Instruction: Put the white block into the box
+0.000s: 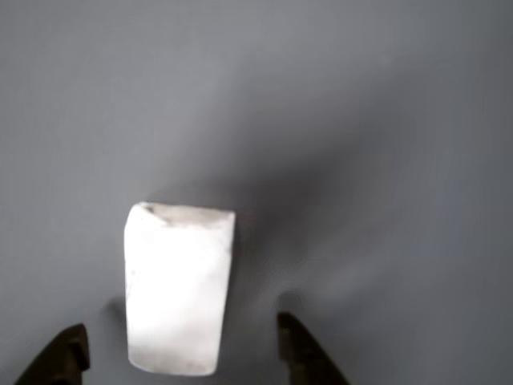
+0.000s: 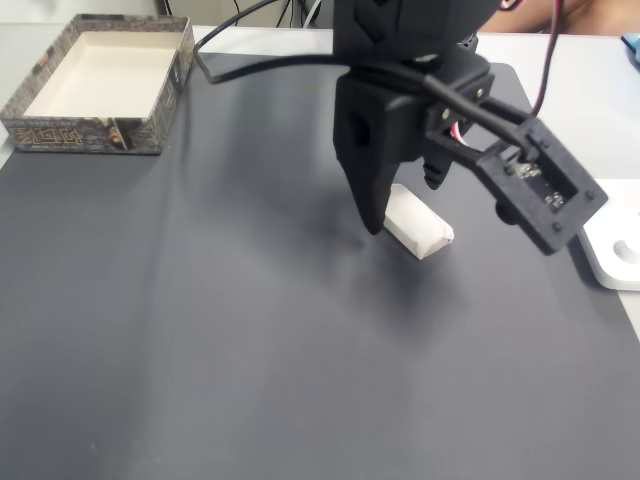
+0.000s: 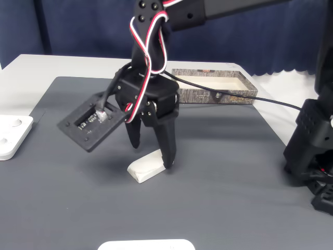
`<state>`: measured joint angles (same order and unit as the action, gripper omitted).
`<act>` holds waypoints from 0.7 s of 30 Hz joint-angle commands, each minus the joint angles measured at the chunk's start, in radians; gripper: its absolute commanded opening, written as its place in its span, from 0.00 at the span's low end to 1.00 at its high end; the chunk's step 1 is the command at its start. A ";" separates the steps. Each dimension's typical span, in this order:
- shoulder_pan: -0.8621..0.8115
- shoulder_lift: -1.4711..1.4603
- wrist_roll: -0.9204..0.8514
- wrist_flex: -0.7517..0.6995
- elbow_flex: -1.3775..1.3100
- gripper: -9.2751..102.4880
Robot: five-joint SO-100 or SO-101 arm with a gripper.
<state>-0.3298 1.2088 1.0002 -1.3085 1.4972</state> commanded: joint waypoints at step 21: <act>0.048 -0.064 0.000 -0.040 -0.121 0.39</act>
<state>-0.3099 1.1336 1.0002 -1.3376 1.4419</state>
